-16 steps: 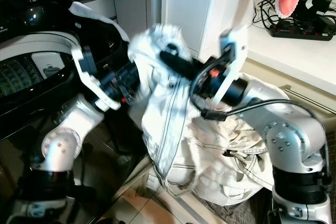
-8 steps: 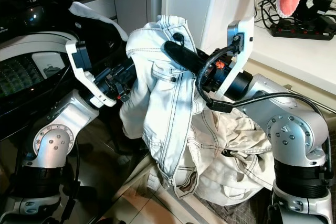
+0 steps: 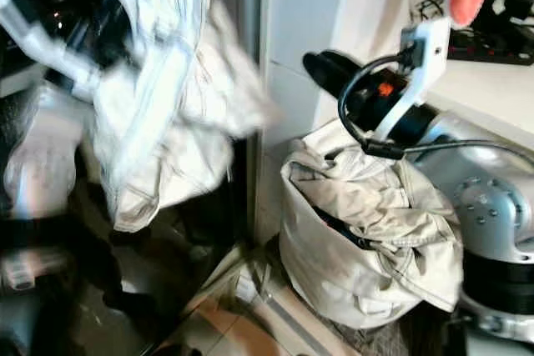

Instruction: Clothes washing

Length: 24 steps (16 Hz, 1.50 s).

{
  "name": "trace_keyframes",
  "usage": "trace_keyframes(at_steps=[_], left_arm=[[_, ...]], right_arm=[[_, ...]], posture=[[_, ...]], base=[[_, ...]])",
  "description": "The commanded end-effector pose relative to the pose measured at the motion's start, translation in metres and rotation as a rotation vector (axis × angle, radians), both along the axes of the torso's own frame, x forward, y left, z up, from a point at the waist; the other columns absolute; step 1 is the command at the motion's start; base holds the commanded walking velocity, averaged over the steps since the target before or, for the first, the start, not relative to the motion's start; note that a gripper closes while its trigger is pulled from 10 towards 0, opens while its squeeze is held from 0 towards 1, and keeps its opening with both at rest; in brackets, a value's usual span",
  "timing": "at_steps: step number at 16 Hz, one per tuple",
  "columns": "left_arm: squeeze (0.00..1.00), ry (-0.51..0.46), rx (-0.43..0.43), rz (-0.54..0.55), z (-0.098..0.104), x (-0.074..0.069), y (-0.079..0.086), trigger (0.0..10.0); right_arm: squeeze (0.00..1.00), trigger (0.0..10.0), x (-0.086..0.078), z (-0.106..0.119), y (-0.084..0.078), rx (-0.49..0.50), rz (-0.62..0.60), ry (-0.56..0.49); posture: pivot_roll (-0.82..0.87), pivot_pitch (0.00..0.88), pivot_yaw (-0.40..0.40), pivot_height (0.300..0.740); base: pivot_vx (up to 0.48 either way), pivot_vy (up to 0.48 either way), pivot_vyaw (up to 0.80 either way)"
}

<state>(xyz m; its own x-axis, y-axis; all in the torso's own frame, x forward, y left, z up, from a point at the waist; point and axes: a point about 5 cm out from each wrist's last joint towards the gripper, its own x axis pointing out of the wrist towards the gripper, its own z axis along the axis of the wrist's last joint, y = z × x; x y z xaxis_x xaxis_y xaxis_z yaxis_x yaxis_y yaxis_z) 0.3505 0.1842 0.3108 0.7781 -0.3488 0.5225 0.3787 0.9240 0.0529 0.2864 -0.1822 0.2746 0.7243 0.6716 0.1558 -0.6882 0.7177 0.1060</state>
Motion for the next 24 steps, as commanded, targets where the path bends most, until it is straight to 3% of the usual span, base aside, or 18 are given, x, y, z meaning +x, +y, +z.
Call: trace_keyframes(at_steps=[1,2,3,6,8,9,10,11,12,13,14,15,16,17,24], left_arm=[[0.00,-0.151,0.052,0.276,0.036,0.000,0.020,0.0],[0.00,-0.254,0.108,0.514,0.063,0.002,0.043,0.0],[0.00,-0.280,0.139,0.595,0.072,0.007,0.050,0.0],[0.00,-0.072,0.217,0.680,0.037,0.045,0.042,0.0],[0.00,-0.052,0.318,0.780,0.026,0.053,0.038,0.0],[0.00,0.010,0.354,0.827,0.017,0.058,0.039,0.0],[0.00,0.141,0.445,0.876,-0.006,0.063,0.043,10.0],[0.00,0.270,0.511,0.894,-0.029,0.065,0.048,10.0],[0.00,0.428,0.573,0.833,-0.055,0.066,0.050,10.0],[0.00,0.491,0.647,0.843,-0.067,0.064,0.055,10.0],[0.80,0.584,0.513,0.822,-0.078,0.062,0.058,10.0],[1.00,0.606,0.494,0.817,-0.080,0.062,0.059,10.0],[1.00,0.619,0.402,0.797,-0.075,0.063,0.058,10.0],[1.00,0.613,0.382,0.793,-0.071,0.064,0.057,10.0],[1.00,0.519,0.385,0.842,-0.043,0.066,0.062,10.0]], right_arm=[[0.00,10.0,-0.002,0.005,0.003,-0.043,0.005,-0.040],[0.00,10.0,-0.004,0.006,0.013,-0.048,0.031,-0.059],[0.00,10.0,-0.006,0.007,0.025,-0.046,0.066,-0.066],[0.00,10.0,-0.012,-0.008,0.066,-0.133,0.145,-0.035],[0.00,10.0,-0.013,-0.016,0.077,-0.137,0.129,-0.027],[0.00,10.0,-0.013,-0.020,0.080,-0.137,0.117,-0.017],[0.00,10.0,-0.016,-0.024,0.085,-0.133,0.107,-0.002],[0.00,10.0,-0.018,-0.026,0.089,-0.129,0.103,0.009],[0.00,10.0,-0.020,-0.027,0.092,-0.129,0.106,0.015],[0.00,10.0,-0.022,-0.028,0.094,-0.137,0.111,0.020],[0.00,10.0,-0.025,-0.030,0.096,-0.151,0.123,0.026],[0.00,10.0,-0.026,-0.031,0.096,-0.154,0.125,0.027],[0.00,10.0,-0.027,-0.032,0.096,-0.156,0.125,0.034],[0.00,10.0,-0.026,-0.032,0.096,-0.157,0.122,0.036],[0.00,10.0,-0.019,-0.028,0.092,-0.144,0.083,0.035]], posture=[[0.00,0.000,0.015,0.740],[0.00,0.000,0.013,0.740],[0.01,0.000,0.009,0.740],[-0.01,0.000,0.020,0.740],[-0.02,0.000,0.028,0.740],[-0.02,0.000,0.030,0.740],[-0.04,0.000,0.043,0.740],[-0.05,0.000,0.047,0.740],[-0.05,0.000,0.049,0.740],[-0.05,0.000,0.052,0.740],[-0.05,0.000,0.050,0.740],[-0.06,0.000,0.051,0.740],[-0.05,0.000,0.046,0.740],[-0.05,0.000,0.044,0.740],[-0.04,0.000,0.044,0.740]], base=[[0.000,0.000,0.00],[0.000,0.000,0.00],[0.000,0.000,0.00],[0.000,0.000,0.00],[0.000,0.000,0.00],[0.000,0.000,0.00],[0.000,0.000,0.00],[0.000,0.000,0.00],[0.000,0.000,0.00],[0.000,0.000,0.00],[0.000,0.000,0.00],[0.000,0.000,0.00],[0.000,0.000,0.00],[0.000,0.000,0.00],[0.000,0.000,0.00]])
